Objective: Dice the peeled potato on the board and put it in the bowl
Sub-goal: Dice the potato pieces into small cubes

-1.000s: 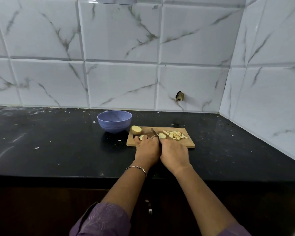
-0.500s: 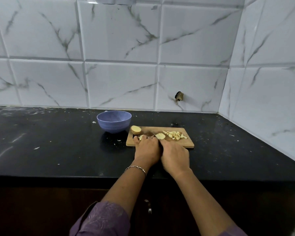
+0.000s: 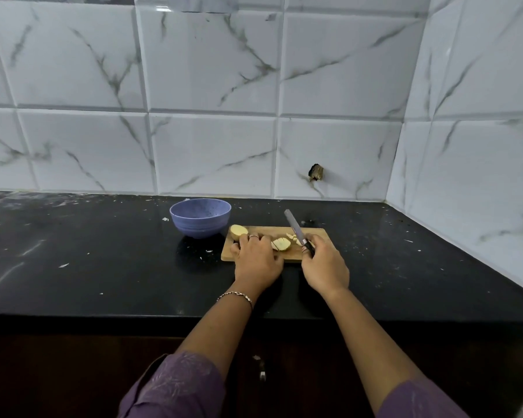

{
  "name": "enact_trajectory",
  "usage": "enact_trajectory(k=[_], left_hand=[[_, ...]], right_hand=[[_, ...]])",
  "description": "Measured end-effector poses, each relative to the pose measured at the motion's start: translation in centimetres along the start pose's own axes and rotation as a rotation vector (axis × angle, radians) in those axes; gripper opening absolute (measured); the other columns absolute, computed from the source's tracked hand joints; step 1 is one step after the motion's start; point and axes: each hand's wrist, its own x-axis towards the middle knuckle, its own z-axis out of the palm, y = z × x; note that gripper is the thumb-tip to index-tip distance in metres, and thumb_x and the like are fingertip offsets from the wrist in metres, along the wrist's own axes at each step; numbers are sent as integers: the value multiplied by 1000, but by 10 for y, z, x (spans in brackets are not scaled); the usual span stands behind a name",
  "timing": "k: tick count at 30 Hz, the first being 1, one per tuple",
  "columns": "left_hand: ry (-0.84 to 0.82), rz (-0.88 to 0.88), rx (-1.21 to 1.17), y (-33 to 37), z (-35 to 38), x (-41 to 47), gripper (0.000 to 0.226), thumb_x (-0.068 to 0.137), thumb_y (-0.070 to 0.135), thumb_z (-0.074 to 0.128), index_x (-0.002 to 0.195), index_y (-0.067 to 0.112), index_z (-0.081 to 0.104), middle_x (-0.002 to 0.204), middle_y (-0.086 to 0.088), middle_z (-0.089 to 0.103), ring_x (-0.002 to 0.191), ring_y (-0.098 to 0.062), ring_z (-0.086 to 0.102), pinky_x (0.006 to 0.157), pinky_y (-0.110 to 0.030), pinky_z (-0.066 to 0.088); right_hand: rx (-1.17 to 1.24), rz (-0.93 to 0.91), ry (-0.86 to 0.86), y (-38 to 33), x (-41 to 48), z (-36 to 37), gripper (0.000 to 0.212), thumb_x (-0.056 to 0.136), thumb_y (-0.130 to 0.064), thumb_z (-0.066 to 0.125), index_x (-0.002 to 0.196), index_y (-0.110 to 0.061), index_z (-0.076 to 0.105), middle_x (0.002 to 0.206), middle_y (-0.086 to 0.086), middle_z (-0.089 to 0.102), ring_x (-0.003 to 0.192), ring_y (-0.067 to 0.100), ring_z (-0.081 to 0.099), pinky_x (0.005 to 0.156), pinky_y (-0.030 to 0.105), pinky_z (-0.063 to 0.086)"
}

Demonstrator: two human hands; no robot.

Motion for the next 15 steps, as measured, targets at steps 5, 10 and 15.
enact_trajectory(k=[5,10,15], left_hand=[[-31,-41,-67,-2,1,15,46,92,44,51,132,22,56,136,-8,52,130,-29,35,109,-47,28],[-158,16,31,3,-1,34,54,91,54,50,138,27,51,145,-9,45,137,-29,29,110,-49,21],[-273,49,64,6,0,49,52,92,55,46,140,33,50,148,-11,39,139,-30,26,109,-52,20]], right_hand=[[22,-15,0,1,2,1,33,99,-23,51,129,-34,57,115,-8,64,107,20,60,80,35,49],[23,-26,-32,6,8,3,34,100,-26,50,133,-34,55,119,-8,63,109,19,59,75,31,45],[31,-13,-59,10,12,4,36,101,-27,49,135,-35,55,120,-8,62,109,18,57,74,30,42]])
